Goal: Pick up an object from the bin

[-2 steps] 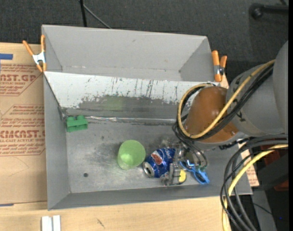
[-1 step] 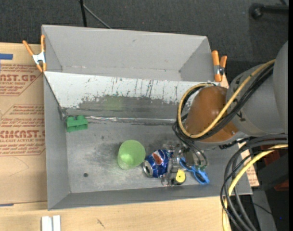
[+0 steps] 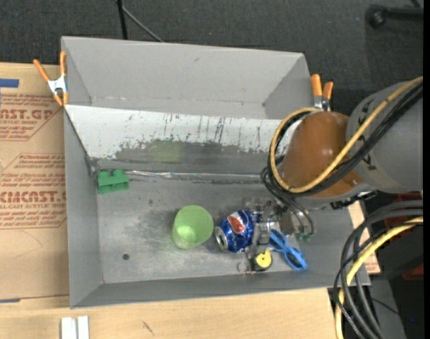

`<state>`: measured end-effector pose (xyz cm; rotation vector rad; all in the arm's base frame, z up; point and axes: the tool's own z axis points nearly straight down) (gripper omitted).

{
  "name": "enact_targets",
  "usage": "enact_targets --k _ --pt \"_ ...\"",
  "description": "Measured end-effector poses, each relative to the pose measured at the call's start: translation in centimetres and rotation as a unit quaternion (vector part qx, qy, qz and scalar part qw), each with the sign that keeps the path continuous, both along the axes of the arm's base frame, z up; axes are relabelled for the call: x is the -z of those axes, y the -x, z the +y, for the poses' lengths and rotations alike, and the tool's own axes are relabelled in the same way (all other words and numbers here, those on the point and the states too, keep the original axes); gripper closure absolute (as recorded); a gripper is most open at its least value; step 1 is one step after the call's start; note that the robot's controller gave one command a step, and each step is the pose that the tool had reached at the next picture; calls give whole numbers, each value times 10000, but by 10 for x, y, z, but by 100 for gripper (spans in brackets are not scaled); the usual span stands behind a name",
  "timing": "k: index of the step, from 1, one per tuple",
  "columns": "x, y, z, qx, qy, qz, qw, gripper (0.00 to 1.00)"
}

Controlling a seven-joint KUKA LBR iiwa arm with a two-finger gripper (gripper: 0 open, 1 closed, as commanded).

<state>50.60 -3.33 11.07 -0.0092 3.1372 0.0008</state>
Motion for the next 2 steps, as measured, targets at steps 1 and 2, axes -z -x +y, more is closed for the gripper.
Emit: enact_targets --k 1,2 --pt "-64 -2 0 -1 5 -13 10000 100" --pt "-74 -2 0 0 3 7 10000 100"
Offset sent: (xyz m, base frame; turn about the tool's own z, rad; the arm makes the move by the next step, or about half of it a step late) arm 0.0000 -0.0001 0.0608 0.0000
